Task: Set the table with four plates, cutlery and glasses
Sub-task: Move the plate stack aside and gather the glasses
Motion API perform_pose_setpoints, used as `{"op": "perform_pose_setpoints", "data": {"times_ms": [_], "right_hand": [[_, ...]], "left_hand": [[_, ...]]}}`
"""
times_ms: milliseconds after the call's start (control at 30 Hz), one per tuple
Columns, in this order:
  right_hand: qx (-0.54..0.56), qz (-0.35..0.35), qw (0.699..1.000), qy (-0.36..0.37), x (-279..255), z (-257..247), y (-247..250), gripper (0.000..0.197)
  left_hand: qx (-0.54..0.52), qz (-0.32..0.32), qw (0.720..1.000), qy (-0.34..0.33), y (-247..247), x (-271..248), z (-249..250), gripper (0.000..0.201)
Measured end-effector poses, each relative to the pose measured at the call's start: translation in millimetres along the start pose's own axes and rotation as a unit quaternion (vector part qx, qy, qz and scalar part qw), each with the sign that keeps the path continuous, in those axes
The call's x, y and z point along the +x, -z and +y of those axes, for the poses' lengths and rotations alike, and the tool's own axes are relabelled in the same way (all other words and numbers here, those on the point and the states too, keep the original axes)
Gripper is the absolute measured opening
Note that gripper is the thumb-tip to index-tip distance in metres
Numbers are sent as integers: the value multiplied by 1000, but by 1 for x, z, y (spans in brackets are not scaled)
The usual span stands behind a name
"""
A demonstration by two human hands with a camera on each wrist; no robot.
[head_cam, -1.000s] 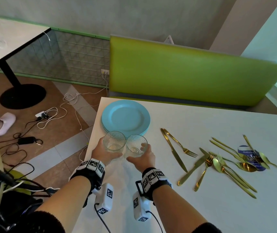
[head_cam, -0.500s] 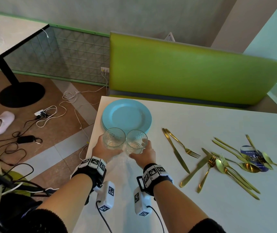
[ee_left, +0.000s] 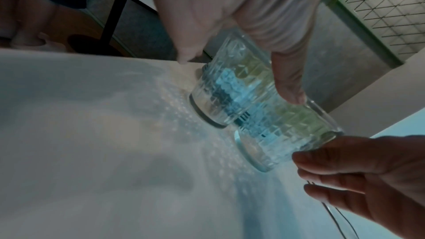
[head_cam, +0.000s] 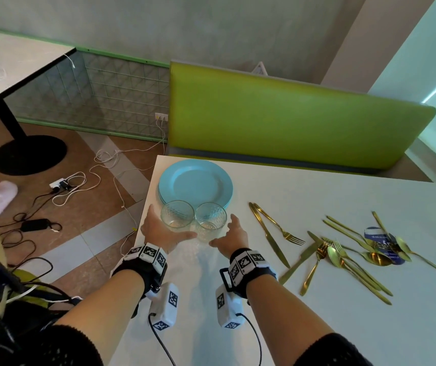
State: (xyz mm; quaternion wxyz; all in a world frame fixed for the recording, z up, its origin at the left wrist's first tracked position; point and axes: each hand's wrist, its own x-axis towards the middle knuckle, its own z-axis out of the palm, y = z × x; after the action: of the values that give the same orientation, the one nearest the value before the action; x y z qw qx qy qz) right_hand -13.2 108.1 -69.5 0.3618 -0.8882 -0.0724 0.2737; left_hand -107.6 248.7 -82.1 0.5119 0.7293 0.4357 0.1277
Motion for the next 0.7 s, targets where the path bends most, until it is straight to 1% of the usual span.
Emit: {"op": "perform_pose_setpoints", "data": {"times_ms": [100,200,333,400,500,600,633,667,700], "right_hand": [[0,19,1000,-7,-10,-2,22,96],[-15,47,999,-9,-20,3,55,90],[1,93,995,-23,-32,21,115,79],[7,115,993,-38,-36,36,149,75],[17,158,985,-66,-39,69,203,70],[22,194,974,-110,-37,107,259,59],[28,205,970,-125,-34,120,279,53],[38,217,966,-137,-29,136,301,44],[36,232,960,-153,-20,158,332,35]], "left_hand": [[-10,43,997,-64,8,-17,26,139],[-3,65,990,-125,1,-27,56,143],[-25,53,982,-180,-35,-43,109,139],[-18,13,977,-210,-63,-52,135,129],[-3,-70,968,-240,-113,-65,170,110],[41,-124,956,-262,-172,-73,200,79],[52,-145,953,-262,-192,-75,212,69],[60,-164,949,-263,-214,-78,224,59],[71,-182,944,-266,-250,-82,242,51]]}}
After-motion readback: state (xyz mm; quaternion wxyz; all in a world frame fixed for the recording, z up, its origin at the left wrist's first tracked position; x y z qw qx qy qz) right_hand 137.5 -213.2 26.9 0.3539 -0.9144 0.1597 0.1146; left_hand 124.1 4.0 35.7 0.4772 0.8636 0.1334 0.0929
